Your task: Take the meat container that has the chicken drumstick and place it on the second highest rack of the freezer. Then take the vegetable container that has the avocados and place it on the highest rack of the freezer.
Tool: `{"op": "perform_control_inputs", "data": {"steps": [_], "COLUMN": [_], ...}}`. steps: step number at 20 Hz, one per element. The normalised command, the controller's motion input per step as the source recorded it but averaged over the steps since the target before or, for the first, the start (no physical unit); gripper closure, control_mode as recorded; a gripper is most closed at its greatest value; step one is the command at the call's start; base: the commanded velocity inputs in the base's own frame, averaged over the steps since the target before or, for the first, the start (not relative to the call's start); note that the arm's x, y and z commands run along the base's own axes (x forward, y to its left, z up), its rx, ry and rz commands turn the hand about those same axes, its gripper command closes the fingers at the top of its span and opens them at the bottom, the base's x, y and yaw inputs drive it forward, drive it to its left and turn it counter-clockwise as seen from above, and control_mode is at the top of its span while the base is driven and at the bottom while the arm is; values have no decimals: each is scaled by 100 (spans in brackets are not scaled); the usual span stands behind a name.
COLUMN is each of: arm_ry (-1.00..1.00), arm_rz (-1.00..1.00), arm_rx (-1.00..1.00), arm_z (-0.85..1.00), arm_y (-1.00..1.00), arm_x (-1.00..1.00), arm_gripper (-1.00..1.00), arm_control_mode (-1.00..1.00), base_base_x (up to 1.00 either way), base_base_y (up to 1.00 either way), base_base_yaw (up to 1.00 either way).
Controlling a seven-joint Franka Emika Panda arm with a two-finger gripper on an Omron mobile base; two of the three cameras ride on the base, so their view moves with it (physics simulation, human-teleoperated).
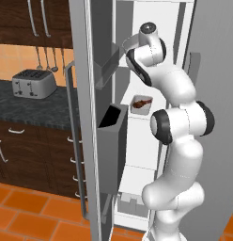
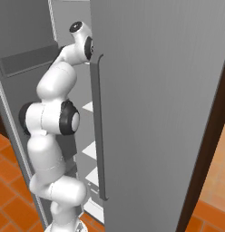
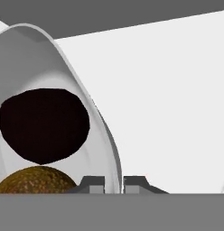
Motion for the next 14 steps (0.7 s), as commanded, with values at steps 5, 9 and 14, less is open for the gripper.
{"op": "perform_control_inputs", "data": {"steps": [5,9,14], "arm_ry": [0,0,-2], "arm_rz": [-2,0,-1], "arm_rx": [0,0,0], "arm_z": [-17,-40,-32], "arm_y": [-11,-14,-3], "arm_x": [33,19,5], "arm_gripper": [100,100,100], "arm_control_mode": [-100,-100,-100], "base_base_x": [0,0,0], "base_base_y": [0,0,0], "base_base_yaw": [0,0,0]}}
